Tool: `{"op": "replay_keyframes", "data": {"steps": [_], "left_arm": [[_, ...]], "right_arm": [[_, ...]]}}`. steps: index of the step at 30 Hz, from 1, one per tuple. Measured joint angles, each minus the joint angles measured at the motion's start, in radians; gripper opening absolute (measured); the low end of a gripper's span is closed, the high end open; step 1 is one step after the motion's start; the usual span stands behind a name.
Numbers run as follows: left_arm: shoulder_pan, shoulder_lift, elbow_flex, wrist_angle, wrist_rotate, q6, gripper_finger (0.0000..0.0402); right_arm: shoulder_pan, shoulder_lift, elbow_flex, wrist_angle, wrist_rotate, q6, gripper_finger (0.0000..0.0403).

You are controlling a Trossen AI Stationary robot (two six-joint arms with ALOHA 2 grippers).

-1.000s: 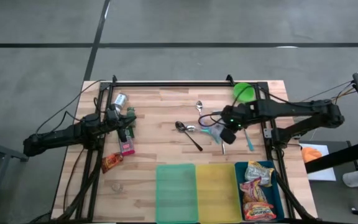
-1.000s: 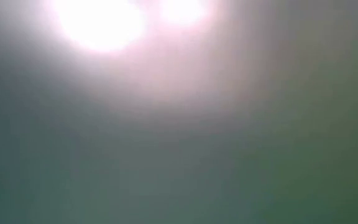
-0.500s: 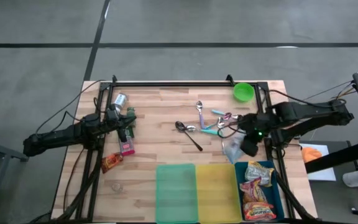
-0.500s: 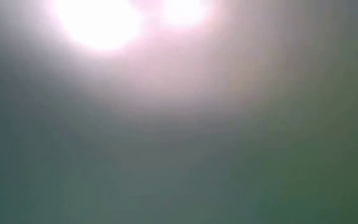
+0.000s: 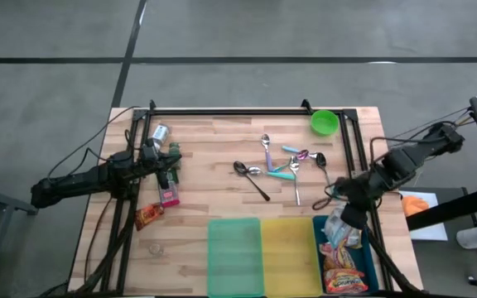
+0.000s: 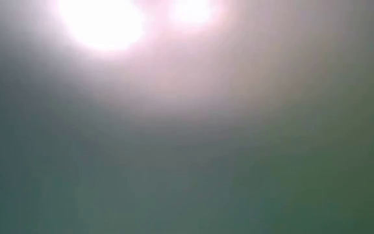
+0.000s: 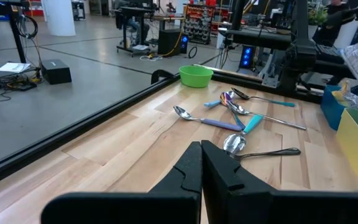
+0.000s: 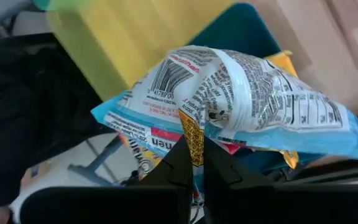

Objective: Pick & Place Food Item
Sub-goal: Put the blue noodle pack into the blue bin

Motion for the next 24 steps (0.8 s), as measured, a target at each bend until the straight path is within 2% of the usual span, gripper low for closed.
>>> {"op": "replay_keyframes", "data": {"steps": [11, 24], "left_arm": [[0.0, 0.0, 0.0, 0.0, 0.0, 0.0, 0.0], [0.0, 0.0, 0.0, 0.0, 0.0, 0.0, 0.0]], "right_arm": [[0.246, 0.075, -0.079, 0.018, 0.208, 0.219, 0.0011], [0.355, 0.203, -0.141, 0.068, 0.216, 0.394, 0.0011]]}}
